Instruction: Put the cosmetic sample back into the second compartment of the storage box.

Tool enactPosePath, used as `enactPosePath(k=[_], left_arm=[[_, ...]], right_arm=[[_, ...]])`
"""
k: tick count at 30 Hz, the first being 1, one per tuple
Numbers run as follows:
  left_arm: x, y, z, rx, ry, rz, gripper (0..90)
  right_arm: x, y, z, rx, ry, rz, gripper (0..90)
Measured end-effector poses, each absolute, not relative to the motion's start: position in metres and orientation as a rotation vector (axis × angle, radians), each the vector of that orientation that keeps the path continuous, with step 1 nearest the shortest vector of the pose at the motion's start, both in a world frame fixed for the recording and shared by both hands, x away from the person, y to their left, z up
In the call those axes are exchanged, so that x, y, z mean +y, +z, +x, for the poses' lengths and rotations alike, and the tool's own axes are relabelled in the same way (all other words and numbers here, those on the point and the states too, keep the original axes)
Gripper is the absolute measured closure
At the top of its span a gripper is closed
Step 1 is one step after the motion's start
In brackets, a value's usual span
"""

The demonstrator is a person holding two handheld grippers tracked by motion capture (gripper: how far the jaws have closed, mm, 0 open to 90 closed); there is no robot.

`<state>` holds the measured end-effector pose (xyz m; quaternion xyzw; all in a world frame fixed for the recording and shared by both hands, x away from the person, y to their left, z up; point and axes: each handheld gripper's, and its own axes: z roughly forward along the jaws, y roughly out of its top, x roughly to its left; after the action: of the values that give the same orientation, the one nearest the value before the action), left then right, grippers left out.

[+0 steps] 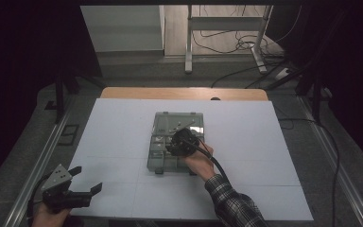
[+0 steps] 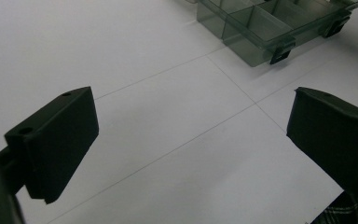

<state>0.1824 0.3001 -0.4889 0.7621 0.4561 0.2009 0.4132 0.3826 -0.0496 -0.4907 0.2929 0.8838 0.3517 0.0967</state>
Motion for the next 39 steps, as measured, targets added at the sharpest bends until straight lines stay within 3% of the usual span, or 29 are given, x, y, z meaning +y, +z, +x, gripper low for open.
enactPosePath(k=[25, 39], left_arm=[[0.298, -0.488, 0.182, 1.148, 0.518, 1.924, 2.6], [0.298, -0.488, 0.182, 1.146, 0.52, 1.923, 2.6]], right_arm=[[-0.057, -0.48, 0.371, 2.665, 1.105, 0.878, 24.0], [-0.066, -0.478, 0.368, 2.688, 1.086, 0.852, 11.5]])
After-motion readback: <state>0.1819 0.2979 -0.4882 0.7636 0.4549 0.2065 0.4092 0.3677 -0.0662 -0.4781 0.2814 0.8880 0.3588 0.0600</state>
